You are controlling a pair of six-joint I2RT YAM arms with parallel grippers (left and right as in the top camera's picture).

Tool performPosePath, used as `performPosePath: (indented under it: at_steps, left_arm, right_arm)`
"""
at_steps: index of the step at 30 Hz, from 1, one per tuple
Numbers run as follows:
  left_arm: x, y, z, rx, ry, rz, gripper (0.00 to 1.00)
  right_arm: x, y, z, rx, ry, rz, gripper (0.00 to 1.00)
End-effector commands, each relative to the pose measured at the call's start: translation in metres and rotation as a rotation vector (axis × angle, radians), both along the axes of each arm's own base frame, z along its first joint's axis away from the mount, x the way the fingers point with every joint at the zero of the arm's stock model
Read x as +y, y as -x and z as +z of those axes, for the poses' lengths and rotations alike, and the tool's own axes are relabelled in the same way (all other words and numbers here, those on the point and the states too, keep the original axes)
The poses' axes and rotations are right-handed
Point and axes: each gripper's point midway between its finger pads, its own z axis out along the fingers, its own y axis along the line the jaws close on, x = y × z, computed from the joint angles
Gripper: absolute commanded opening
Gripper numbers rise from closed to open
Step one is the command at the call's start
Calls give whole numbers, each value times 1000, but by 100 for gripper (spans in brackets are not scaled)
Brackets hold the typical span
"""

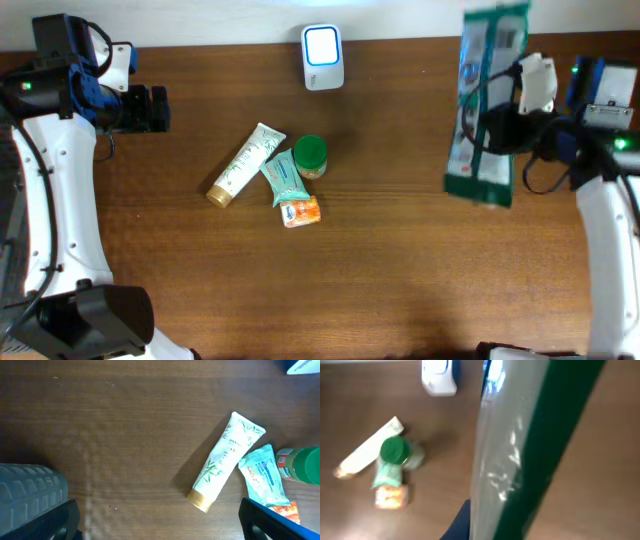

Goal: Scan the item barcode
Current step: 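Move held tissue pack right and lower it onto the table, then release pack and move right gripper toward the small orange item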

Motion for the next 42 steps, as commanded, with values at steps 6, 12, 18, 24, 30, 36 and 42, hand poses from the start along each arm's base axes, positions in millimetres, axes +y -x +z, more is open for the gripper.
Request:
performPosePath:
  at_steps: [6, 12, 18, 24, 30, 36, 42]
  left_arm:
    - [0, 1, 10, -27, -7, -11, 99]
    - [0, 1, 10, -27, -8, -11, 99]
    - [0, 1, 10, -27, -7, -11, 99]
    - [0, 1, 10, -27, -8, -11, 99]
    - [0, 1, 10, -27, -7, -11, 99]
    - [0, 1, 10, -27, -7, -11, 99]
    - [0, 1, 10, -27, -7, -11, 99]
  right_arm:
    - [-39, 7, -182, 569, -167, -73, 4]
    - [-76, 32, -180, 709, -42, -214, 98]
    - [-15, -12, -46, 504, -81, -44, 98]
    - [144, 16, -109, 547, 41, 365, 83]
    - [237, 57, -190, 517, 61, 499, 57]
    - [268, 59, -225, 491, 18, 297, 50]
    - [281, 42, -249, 488, -54, 215, 44]
